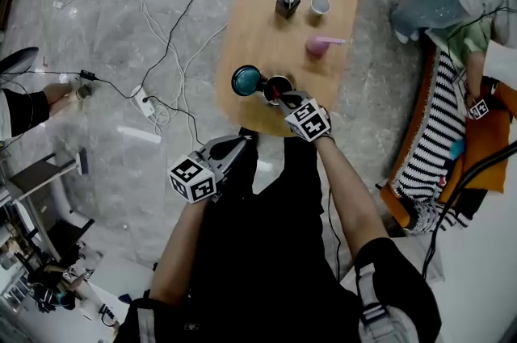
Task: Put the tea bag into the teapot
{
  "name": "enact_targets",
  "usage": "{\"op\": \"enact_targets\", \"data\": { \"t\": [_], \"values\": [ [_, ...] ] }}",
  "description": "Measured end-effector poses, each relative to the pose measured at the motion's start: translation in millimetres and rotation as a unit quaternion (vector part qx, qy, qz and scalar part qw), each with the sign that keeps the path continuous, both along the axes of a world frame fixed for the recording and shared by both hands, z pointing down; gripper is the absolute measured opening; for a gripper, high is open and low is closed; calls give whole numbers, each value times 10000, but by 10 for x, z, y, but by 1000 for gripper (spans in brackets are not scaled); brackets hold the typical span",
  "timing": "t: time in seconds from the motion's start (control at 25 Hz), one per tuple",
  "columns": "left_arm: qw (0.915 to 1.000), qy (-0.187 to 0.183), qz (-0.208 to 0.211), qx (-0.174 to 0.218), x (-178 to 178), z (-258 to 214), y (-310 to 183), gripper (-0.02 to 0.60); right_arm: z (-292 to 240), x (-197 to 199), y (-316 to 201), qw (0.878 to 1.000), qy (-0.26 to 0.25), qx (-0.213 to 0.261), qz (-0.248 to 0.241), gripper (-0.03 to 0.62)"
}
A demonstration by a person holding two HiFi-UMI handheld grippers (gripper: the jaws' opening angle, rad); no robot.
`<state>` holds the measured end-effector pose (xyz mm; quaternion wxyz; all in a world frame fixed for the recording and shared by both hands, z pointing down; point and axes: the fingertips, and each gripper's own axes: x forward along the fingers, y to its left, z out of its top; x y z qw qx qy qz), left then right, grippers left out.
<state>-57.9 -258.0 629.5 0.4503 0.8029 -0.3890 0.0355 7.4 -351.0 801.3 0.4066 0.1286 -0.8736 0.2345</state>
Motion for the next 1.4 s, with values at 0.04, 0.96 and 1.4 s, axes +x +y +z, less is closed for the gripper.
{"op": "enact_targets", "data": {
  "t": [0.04, 0.96, 1.4],
  "values": [
    [10000, 8, 5, 7, 7, -5, -11, 11, -12, 3, -7, 10000, -20, -1, 31, 12],
    [9984, 261, 347, 351, 168, -203, -215, 11, -668, 164, 244, 9975, -480, -4, 520, 8],
    [9921, 316, 1017, 661, 387, -505, -213, 11, -1545, 261, 499, 9914, -810, 434, 937, 8]
  ]
}}
